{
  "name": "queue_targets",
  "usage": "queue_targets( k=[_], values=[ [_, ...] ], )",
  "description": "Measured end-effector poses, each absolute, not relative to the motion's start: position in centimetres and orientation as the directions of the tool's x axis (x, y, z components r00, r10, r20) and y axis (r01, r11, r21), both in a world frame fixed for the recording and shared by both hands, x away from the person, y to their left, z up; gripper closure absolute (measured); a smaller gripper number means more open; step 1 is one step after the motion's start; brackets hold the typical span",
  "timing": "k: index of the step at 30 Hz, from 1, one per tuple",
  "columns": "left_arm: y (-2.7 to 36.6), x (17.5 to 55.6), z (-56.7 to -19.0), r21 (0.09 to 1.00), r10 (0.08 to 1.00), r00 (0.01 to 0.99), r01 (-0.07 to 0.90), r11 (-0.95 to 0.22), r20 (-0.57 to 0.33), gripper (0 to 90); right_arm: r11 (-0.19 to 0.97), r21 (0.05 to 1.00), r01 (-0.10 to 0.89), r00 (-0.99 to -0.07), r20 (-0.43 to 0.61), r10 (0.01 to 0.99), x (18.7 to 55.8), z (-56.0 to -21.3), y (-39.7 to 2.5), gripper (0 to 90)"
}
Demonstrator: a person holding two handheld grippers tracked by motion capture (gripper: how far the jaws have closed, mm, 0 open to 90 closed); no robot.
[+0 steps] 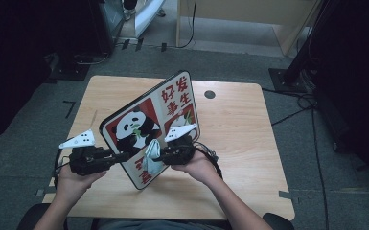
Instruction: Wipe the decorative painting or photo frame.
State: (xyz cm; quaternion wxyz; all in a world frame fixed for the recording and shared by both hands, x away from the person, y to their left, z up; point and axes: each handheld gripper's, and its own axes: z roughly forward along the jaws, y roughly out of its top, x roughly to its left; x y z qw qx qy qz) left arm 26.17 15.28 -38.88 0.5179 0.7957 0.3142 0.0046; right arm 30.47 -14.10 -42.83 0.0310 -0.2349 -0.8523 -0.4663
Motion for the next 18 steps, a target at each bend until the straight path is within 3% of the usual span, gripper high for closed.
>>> queue_targets(
  k=[18],
  values=[
    [15.4, 26.4, -39.0, 0.825, 0.495, 0.805, 0.499, -0.264, -0.328, 74.2, 0.482, 0.762, 0.433, -0.889, 0.272, 0.368, 29.5, -46.6, -14.5, 77.4]
  ],
)
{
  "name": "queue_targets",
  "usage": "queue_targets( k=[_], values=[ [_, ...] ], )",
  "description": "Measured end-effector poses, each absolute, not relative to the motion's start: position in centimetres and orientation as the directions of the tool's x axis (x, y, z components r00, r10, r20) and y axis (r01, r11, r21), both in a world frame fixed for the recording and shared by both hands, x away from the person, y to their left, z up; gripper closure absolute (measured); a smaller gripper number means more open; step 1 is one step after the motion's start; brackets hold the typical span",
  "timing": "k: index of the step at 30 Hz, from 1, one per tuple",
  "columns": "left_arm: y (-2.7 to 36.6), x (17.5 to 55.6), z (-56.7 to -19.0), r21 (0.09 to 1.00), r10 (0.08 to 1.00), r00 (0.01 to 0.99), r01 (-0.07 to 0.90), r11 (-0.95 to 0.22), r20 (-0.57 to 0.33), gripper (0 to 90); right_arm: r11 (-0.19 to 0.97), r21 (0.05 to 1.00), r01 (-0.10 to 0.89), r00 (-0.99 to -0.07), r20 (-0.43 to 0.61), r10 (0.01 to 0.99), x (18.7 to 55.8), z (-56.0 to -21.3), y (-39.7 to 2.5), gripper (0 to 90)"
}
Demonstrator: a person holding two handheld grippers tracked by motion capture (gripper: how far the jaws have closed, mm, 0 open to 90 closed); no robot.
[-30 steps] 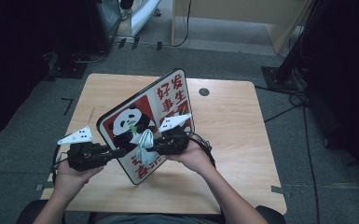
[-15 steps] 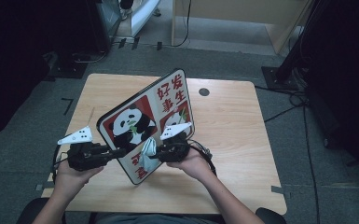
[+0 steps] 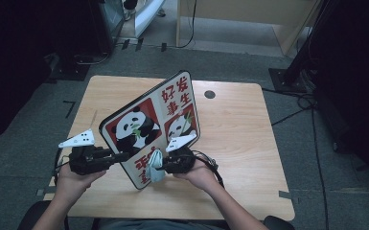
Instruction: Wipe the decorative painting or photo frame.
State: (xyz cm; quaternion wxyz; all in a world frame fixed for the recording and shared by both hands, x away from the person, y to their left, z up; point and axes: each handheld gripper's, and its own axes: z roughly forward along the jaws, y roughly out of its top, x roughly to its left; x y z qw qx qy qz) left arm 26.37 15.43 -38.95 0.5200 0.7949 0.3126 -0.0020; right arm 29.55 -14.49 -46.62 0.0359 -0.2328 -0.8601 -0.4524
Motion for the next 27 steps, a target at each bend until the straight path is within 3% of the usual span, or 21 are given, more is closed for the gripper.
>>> queue_targets(
  k=[17, 27],
  values=[
    [15.5, 26.6, -39.0, 0.826, 0.484, 0.808, 0.5, -0.262, -0.335, 73.8, 0.522, 0.715, 0.466, -0.875, 0.287, 0.389, 29.2, -49.2, -15.0, 77.6],
    [15.5, 26.7, -39.0, 0.827, 0.479, 0.812, 0.496, -0.265, -0.333, 73.5, 0.527, 0.684, 0.505, -0.856, 0.318, 0.409, 29.4, -48.9, -15.2, 78.2]
  ],
)
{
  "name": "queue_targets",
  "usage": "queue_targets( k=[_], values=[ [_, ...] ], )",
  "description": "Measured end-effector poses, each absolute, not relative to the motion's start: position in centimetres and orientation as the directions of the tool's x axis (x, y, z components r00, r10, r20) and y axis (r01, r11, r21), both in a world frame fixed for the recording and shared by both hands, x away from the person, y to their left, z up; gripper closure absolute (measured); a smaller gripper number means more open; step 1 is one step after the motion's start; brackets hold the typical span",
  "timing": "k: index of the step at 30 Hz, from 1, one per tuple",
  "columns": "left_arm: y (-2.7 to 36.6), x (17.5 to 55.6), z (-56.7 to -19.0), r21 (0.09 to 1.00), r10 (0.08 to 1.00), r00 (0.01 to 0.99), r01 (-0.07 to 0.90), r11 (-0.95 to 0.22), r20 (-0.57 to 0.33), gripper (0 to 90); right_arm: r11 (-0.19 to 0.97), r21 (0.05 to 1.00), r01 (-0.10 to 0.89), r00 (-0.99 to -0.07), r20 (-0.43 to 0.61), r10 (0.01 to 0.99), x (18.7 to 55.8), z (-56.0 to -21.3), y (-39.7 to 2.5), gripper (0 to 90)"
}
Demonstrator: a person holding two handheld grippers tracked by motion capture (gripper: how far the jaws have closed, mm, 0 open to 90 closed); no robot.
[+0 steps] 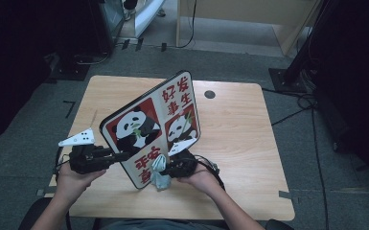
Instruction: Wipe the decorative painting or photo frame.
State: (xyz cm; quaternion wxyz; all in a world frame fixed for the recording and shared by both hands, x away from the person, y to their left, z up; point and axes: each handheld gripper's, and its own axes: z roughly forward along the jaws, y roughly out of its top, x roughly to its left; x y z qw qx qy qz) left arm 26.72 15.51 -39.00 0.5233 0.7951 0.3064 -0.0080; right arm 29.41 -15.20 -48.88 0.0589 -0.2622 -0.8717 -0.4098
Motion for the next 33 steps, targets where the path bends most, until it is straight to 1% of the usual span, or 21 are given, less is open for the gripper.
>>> queue_targets(
  k=[4, 10, 15, 20, 29, 33],
  values=[
    [15.5, 26.7, -39.0, 0.831, 0.479, 0.814, 0.49, -0.263, -0.328, 73.3, 0.5, 0.704, 0.504, -0.855, 0.322, 0.406, 29.4, -47.7, -15.4, 78.5],
    [15.5, 26.8, -39.0, 0.833, 0.477, 0.817, 0.485, -0.265, -0.324, 72.8, 0.489, 0.732, 0.475, -0.867, 0.296, 0.4, 29.4, -45.5, -15.3, 78.7],
    [15.7, 26.8, -38.9, 0.833, 0.472, 0.819, 0.485, -0.268, -0.325, 71.8, 0.47, 0.757, 0.454, -0.875, 0.276, 0.398, 29.5, -42.9, -15.2, 78.7],
    [16.2, 26.8, -38.6, 0.839, 0.47, 0.816, 0.486, -0.245, -0.336, 69.4, 0.451, 0.77, 0.452, -0.872, 0.277, 0.403, 29.8, -40.0, -15.0, 78.7],
    [16.7, 26.5, -38.6, 0.836, 0.475, 0.815, 0.488, -0.251, -0.333, 69.0, 0.44, 0.822, 0.362, -0.913, 0.217, 0.346, 30.4, -34.1, -12.9, 78.7],
    [17.1, 26.3, -38.6, 0.834, 0.473, 0.814, 0.492, -0.252, -0.337, 68.9, 0.429, 0.839, 0.335, -0.926, 0.209, 0.314, 30.6, -31.6, -12.0, 78.7]
  ],
)
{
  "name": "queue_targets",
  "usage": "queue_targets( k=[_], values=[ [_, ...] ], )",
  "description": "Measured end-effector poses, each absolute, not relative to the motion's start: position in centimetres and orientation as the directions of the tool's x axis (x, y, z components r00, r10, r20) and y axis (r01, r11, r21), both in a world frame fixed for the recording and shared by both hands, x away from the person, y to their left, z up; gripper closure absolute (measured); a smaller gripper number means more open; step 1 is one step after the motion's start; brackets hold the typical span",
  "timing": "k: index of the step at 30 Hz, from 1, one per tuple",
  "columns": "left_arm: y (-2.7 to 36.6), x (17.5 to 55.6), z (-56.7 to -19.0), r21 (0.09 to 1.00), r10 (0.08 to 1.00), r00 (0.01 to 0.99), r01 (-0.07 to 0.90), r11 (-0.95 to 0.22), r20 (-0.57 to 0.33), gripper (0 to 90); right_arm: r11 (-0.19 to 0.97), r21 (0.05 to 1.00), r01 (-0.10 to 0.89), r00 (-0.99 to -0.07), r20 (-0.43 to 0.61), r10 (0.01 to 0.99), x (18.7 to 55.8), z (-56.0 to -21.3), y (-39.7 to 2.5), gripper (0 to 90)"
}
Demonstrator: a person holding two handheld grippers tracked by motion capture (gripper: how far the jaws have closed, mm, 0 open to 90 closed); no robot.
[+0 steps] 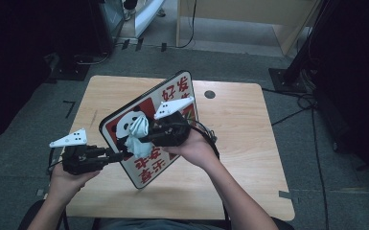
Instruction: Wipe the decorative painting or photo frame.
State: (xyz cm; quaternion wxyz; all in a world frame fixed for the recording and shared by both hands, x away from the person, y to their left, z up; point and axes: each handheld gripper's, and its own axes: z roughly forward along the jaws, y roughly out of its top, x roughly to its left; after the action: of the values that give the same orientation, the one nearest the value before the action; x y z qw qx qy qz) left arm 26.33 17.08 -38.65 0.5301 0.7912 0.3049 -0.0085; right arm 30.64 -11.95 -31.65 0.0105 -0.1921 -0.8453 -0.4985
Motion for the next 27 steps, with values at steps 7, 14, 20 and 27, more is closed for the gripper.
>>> queue_targets(
  k=[7, 14, 20, 27],
  values=[
    [17.2, 26.0, -38.7, 0.834, 0.467, 0.817, 0.491, -0.253, -0.339, 74.4, 0.445, 0.847, 0.29, -0.946, 0.183, 0.267, 30.9, -28.8, -9.9, 78.6],
    [17.0, 25.9, -38.6, 0.833, 0.474, 0.818, 0.486, -0.264, -0.327, 76.8, 0.458, 0.841, 0.289, -0.948, 0.186, 0.257, 31.6, -28.4, -8.2, 78.5],
    [17.0, 26.0, -38.6, 0.833, 0.481, 0.814, 0.489, -0.26, -0.327, 77.2, 0.441, 0.85, 0.289, -0.95, 0.197, 0.241, 32.1, -28.9, -8.2, 78.5],
    [16.9, 25.9, -38.6, 0.831, 0.485, 0.811, 0.491, -0.262, -0.326, 77.3, 0.437, 0.851, 0.292, -0.95, 0.205, 0.237, 32.1, -29.7, -8.5, 78.6]
  ],
)
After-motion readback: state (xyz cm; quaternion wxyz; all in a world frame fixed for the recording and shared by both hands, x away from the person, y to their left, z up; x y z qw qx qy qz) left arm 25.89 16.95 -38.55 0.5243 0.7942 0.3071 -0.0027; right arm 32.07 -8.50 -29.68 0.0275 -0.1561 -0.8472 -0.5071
